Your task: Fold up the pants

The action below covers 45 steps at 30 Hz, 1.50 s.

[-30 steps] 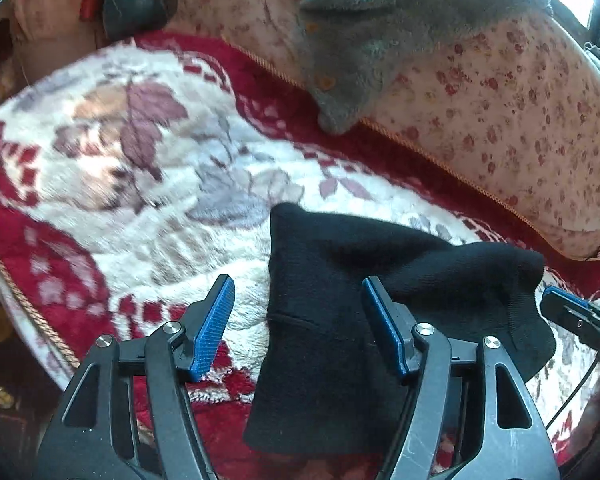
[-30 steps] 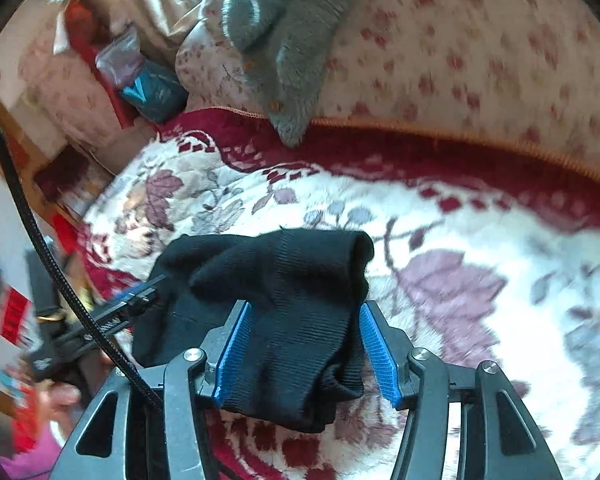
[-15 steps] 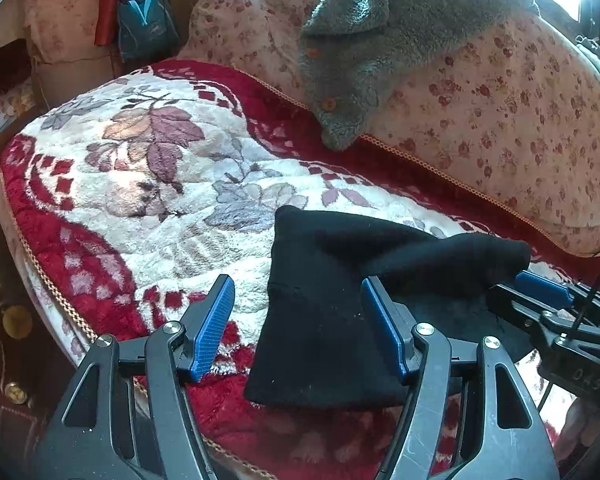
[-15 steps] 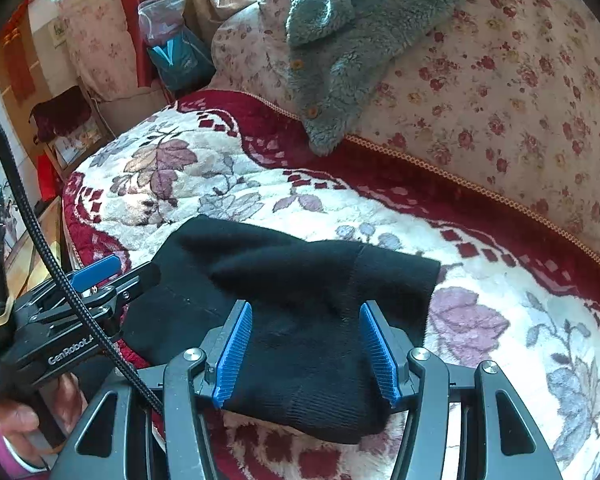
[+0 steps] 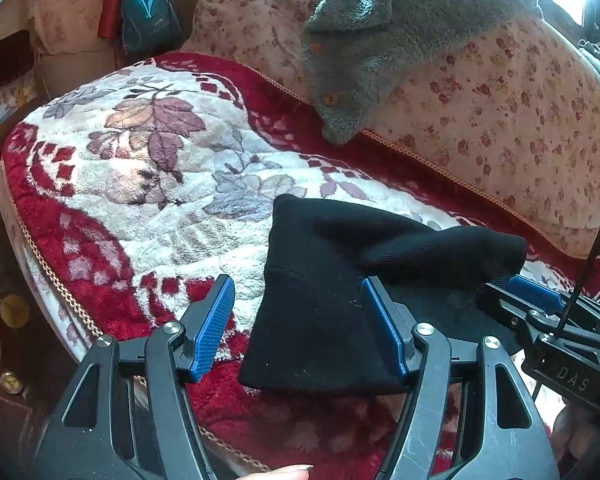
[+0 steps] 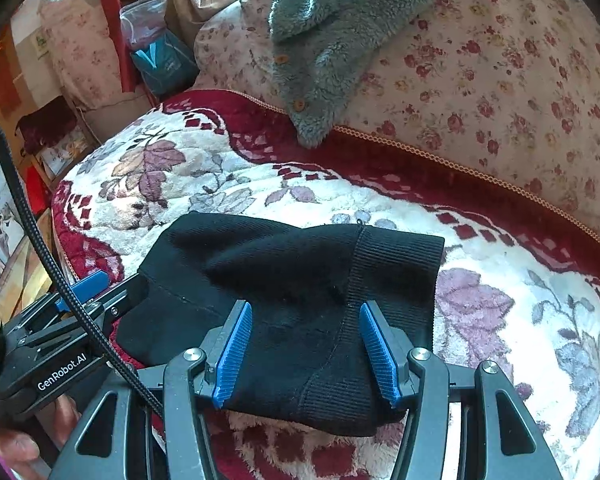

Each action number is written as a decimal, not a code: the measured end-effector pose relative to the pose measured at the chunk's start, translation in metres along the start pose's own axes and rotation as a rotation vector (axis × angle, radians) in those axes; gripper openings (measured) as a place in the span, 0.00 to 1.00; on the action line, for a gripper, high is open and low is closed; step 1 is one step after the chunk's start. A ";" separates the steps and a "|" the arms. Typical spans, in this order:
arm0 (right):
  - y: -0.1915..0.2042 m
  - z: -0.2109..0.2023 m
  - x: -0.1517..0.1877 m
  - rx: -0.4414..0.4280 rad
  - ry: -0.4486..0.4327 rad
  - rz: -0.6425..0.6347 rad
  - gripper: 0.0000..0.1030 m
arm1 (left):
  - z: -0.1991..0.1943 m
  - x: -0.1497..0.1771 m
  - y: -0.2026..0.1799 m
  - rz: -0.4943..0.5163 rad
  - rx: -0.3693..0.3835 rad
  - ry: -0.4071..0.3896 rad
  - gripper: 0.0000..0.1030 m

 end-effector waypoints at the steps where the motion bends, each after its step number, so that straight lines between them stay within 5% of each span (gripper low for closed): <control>1: 0.000 0.000 0.000 0.001 0.001 -0.003 0.53 | 0.000 0.000 0.000 0.001 0.000 0.001 0.64; 45: 0.009 0.003 0.002 0.004 0.014 -0.022 0.53 | -0.004 0.002 -0.007 0.004 0.009 -0.014 0.64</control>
Point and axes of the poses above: each gripper's, at about its wrist camera, not at the fingertips, and z roughly the way its jaws point, y to its left, x to its underside, the point moved 1 cm from there along z, roughly the way its jaws point, and after that the axes turned 8 degrees about x, right-handed, at the moved point
